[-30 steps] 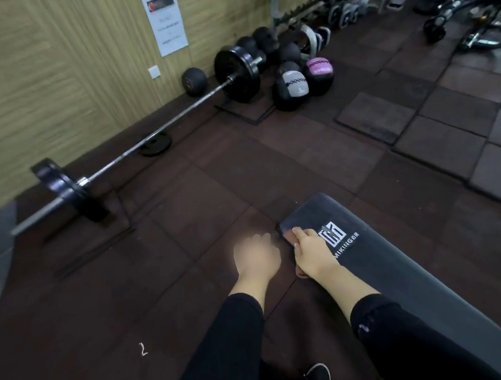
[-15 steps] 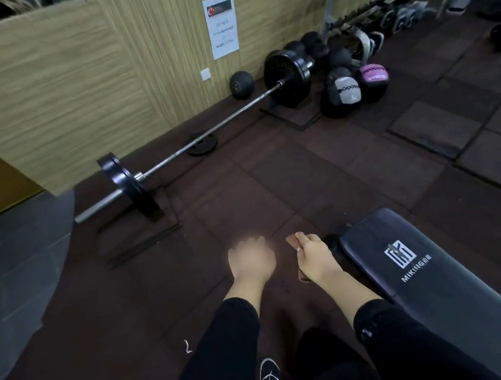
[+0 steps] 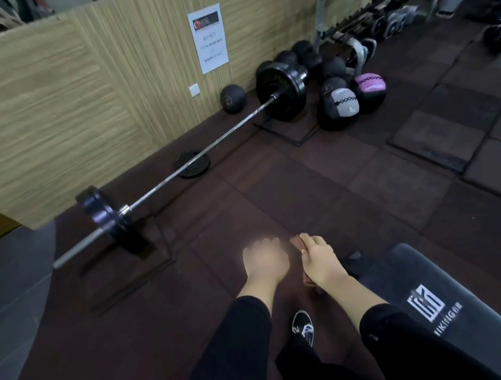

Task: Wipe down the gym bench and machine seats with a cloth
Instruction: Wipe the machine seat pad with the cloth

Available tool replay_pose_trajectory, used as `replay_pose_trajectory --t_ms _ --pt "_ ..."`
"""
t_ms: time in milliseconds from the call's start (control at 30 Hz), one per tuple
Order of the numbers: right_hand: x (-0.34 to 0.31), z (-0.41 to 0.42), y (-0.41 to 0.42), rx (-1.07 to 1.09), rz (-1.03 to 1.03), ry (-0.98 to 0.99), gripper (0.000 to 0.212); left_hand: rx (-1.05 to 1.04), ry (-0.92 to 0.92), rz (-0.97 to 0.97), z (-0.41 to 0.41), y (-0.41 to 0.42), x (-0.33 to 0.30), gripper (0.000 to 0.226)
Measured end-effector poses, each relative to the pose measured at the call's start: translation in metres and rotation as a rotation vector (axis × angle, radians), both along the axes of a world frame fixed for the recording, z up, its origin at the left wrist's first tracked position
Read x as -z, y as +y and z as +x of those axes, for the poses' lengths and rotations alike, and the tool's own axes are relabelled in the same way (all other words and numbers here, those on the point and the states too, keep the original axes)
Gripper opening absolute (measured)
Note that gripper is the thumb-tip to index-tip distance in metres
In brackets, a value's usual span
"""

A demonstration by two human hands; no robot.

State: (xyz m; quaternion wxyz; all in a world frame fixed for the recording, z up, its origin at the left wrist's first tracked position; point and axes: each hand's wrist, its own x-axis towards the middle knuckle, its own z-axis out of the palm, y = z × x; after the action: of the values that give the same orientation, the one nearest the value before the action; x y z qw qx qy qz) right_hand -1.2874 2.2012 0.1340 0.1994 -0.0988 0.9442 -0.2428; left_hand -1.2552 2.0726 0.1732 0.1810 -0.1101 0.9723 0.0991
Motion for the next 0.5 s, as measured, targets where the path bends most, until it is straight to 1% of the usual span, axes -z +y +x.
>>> replay_pose_trajectory --t_ms 100,233,400,500 --pt "-0.001 -0.059 0.000 0.027 0.008 -0.008 0.046 0.026 -0.004 0.009 -0.057 0.000 0.000 0.040" --pt "-0.007 -0.124 0.002 0.046 0.038 -0.006 0.047 0.071 -0.017 -0.028 -0.125 0.002 -0.003 0.040" --pt "-0.010 -0.191 0.004 0.092 0.032 -0.008 0.047 0.125 -0.025 -0.024 -0.201 0.006 -0.002 0.034" --pt "-0.008 -0.235 0.002 0.156 0.023 -0.009 0.046 0.182 -0.023 -0.027 -0.251 0.003 0.000 0.034"
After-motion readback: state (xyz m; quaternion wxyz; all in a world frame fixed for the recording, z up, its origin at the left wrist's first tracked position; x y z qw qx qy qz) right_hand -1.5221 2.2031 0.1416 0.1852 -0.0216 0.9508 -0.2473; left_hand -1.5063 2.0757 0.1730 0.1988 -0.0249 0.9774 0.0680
